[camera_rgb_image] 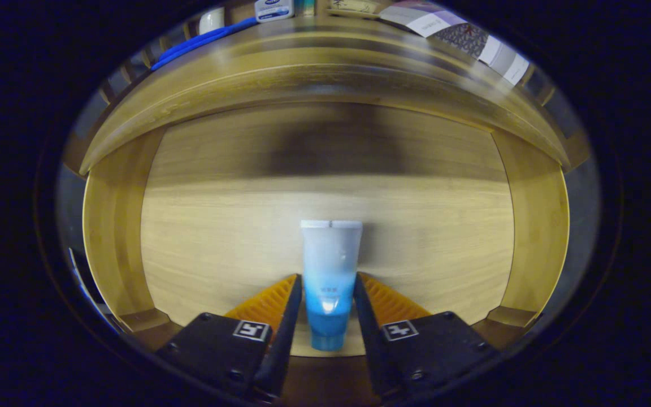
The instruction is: Pull open the drawer, take out the items inside it, and place them on the countertop above the cabinet.
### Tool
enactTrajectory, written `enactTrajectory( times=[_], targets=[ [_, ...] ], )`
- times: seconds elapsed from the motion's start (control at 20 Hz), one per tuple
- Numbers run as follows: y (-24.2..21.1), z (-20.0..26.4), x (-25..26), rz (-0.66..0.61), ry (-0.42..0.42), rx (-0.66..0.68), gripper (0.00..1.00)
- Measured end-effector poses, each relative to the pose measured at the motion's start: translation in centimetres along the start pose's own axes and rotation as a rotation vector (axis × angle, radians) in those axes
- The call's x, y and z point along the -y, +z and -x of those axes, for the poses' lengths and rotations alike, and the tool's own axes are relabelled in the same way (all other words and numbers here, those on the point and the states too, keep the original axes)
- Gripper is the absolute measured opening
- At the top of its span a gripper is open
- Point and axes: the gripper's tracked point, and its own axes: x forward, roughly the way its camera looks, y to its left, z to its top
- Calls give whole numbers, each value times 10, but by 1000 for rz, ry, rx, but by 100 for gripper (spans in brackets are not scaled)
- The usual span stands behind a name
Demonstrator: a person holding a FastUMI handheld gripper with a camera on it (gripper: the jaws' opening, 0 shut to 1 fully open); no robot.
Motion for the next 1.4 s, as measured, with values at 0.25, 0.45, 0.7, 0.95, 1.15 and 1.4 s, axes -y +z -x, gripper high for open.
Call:
enactTrajectory(
  times=[0.25,0.45,0.7,0.95,1.15,1.4],
  targets=[
    [-8,12,0,-16,30,18,47],
    [-8,37,2,-9,58,71,47],
    [3,91,-2,28,79,166,47],
    [37,132,-1,41,71,249,46],
    [86,146,2,-24,76,279,47],
    [140,143,10,-49,43,302,47]
  ],
)
